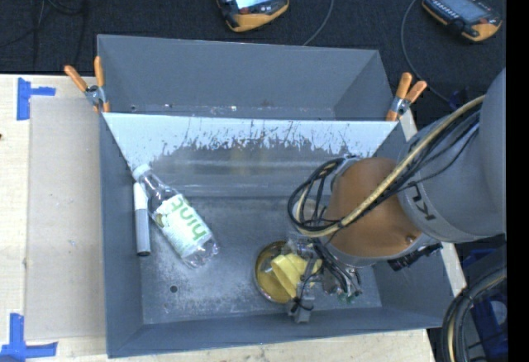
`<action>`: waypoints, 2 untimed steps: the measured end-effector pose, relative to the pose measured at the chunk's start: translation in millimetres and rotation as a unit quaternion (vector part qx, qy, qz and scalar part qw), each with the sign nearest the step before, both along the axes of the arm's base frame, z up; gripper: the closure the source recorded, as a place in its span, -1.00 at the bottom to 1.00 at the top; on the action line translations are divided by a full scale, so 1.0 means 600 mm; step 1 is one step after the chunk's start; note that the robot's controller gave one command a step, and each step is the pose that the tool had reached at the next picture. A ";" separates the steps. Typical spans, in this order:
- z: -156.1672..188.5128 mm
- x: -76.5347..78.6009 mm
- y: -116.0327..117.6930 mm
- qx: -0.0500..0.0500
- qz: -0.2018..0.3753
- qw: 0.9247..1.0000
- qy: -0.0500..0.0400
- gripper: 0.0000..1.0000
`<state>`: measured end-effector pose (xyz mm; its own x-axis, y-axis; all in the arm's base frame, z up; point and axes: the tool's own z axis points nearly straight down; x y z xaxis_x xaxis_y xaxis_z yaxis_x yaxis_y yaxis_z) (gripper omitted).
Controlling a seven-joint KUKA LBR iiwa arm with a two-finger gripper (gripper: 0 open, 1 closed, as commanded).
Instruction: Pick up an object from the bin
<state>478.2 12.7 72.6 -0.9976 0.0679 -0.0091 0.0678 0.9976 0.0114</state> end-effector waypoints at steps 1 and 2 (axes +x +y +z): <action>0.007 -0.009 0.005 0.001 -0.068 0.998 0.001 -1.00; 0.007 -0.010 0.005 0.001 -0.068 0.998 0.001 1.00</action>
Offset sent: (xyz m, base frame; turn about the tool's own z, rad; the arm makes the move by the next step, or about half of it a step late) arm -0.0065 0.0028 0.0039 0.1372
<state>472.3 15.9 76.7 -0.9794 0.2021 -0.0060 0.2020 0.9793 0.0136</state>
